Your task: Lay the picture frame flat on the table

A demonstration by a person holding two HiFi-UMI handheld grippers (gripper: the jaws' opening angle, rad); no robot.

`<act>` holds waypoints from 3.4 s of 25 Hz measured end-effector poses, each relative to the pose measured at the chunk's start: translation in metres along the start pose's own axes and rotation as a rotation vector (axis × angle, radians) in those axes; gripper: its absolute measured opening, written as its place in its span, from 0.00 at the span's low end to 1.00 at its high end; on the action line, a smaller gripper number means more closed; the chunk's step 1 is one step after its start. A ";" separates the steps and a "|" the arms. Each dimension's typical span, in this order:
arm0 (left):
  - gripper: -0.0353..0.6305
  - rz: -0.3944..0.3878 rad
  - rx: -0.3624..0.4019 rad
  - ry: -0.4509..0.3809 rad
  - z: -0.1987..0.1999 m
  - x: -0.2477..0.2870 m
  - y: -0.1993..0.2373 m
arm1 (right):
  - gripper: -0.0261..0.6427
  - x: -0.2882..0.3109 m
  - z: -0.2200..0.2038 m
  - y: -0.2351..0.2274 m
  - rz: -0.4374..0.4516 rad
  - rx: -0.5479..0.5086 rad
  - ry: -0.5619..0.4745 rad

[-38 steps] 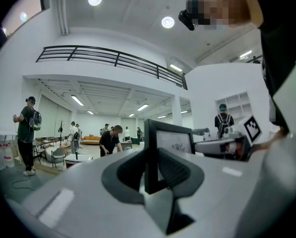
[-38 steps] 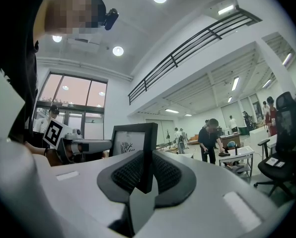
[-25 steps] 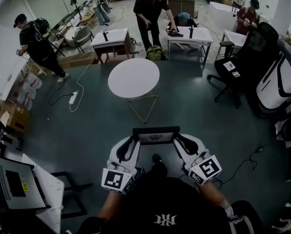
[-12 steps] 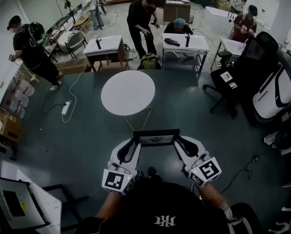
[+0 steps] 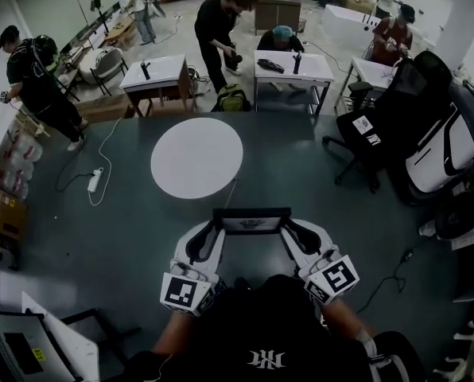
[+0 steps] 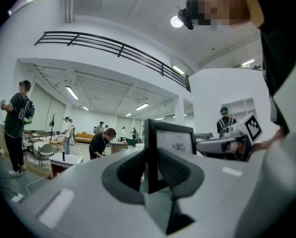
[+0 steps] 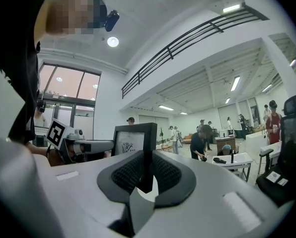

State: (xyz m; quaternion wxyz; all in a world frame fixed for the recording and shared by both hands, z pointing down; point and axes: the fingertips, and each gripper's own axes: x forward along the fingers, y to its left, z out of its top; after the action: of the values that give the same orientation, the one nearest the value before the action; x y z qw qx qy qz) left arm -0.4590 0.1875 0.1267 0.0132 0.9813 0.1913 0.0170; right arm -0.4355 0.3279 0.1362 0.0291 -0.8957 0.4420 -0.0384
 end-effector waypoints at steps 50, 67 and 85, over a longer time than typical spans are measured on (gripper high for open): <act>0.18 0.461 -0.029 0.065 -0.019 0.320 0.022 | 0.11 0.164 0.002 -0.336 0.448 0.081 0.052; 0.17 0.523 -0.010 0.014 0.012 0.376 0.213 | 0.11 0.370 0.037 -0.339 0.525 -0.006 0.054; 0.17 0.654 -0.052 0.006 -0.009 0.365 0.336 | 0.11 0.503 0.020 -0.301 0.667 -0.036 0.099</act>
State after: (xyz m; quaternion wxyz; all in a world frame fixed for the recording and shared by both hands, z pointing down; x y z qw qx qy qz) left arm 0.0051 0.0141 0.1567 0.0317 0.9900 -0.1347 0.0283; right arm 0.1088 0.1121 0.1634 0.0029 -0.6990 0.7124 -0.0625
